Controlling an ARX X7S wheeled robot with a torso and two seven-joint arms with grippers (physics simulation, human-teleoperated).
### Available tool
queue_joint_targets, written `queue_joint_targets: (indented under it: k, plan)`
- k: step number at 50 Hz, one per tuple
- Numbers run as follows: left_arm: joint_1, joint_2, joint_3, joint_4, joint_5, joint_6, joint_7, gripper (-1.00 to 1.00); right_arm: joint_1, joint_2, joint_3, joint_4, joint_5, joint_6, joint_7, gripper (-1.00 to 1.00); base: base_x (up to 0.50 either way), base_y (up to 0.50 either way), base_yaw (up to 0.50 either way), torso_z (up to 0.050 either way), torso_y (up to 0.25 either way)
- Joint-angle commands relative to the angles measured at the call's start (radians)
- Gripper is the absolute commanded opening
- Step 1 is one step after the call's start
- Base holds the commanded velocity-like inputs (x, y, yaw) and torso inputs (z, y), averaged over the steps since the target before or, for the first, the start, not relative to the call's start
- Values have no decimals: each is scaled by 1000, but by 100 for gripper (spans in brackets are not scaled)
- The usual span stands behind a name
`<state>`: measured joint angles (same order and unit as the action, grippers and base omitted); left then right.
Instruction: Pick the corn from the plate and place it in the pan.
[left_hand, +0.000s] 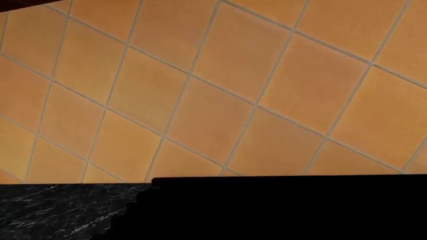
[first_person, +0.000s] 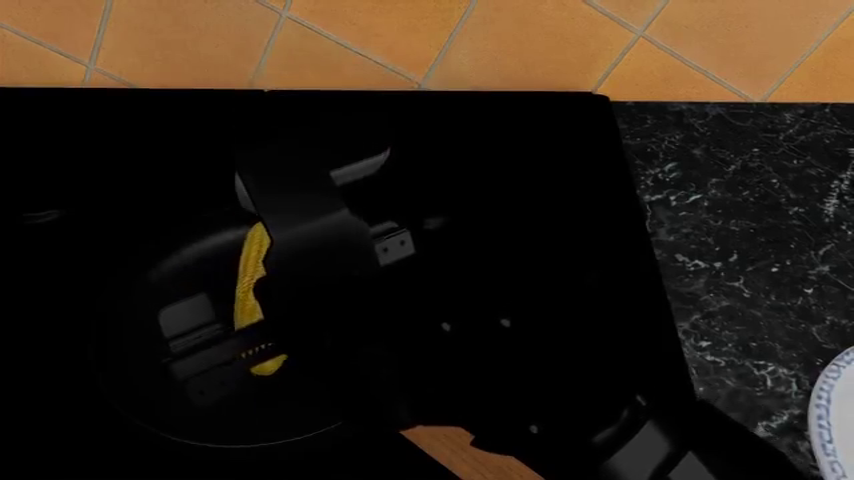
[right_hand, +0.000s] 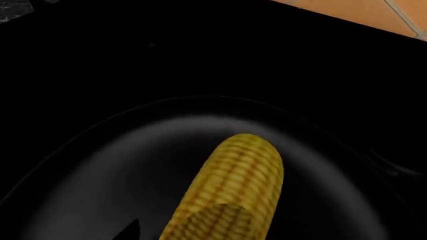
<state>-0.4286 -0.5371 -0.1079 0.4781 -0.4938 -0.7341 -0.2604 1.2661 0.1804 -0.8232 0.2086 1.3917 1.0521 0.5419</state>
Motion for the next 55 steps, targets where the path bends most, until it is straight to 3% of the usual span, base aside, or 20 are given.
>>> queue_joint_targets:
  k: [1,28,55]
  plan:
    - [-1,-2,3,-5,1,4,1,100,-3,0,-13,7,-9,11,-1,100,0,0,0,0,0]
    - [-34,-8,17,11,-11,-23,-9,100,80,18,48,-40,99,50,82,100,0,0,0,0,0]
    - [-41,-9,24,23,-19,-33,-18,100,111,173,183,-271,401,104,327,100,0,0,0,0,0]
